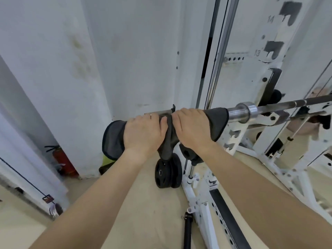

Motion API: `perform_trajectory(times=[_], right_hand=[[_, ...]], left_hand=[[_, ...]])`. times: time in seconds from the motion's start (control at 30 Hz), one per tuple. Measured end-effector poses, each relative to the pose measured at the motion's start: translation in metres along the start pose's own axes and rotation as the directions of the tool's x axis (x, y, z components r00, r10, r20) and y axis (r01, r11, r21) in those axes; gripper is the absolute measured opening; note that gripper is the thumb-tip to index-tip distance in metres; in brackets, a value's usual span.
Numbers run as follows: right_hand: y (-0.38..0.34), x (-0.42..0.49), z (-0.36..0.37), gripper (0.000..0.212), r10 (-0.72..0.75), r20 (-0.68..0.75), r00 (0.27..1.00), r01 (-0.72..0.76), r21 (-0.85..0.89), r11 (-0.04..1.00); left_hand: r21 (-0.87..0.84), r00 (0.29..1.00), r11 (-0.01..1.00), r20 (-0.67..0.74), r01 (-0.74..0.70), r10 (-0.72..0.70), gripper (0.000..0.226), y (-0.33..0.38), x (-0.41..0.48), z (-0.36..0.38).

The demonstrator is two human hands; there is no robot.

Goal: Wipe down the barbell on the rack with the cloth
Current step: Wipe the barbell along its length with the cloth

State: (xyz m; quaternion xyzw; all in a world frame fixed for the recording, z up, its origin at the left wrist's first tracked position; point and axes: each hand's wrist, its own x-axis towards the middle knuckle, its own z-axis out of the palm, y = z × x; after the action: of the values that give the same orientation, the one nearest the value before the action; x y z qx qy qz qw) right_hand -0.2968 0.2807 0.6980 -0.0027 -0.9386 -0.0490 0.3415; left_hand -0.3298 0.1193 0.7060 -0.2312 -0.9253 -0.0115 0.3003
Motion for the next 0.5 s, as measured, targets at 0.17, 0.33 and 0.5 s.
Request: perform_trajectory(times=[0.17, 0.33, 0.5], right_hand=[[0.064, -0.006, 0.002, 0.048, -0.076, 0.021, 0.997, 0.074, 0.057, 0.996], [0.13, -0.005, 0.001, 0.057, -0.031, 0.067, 0.997, 0.03, 0.008, 1.0], [0.148, 0.016, -0.002, 0.064, 0.028, 0.252, 0.967, -0.026, -0.013, 1.0]], left_hand=[[-0.001, 0.996, 0.997, 0.017, 0.083, -0.083, 0.05, 0.012, 0.011, 0.004], [0.043, 0.999, 0.998, -0.009, 0.045, -0.045, 0.047, 0.043, 0.02, 0.004], [0.018, 1.0, 1.0, -0.023, -0.01, 0.01, 0.045, 0.073, 0.029, 0.008]])
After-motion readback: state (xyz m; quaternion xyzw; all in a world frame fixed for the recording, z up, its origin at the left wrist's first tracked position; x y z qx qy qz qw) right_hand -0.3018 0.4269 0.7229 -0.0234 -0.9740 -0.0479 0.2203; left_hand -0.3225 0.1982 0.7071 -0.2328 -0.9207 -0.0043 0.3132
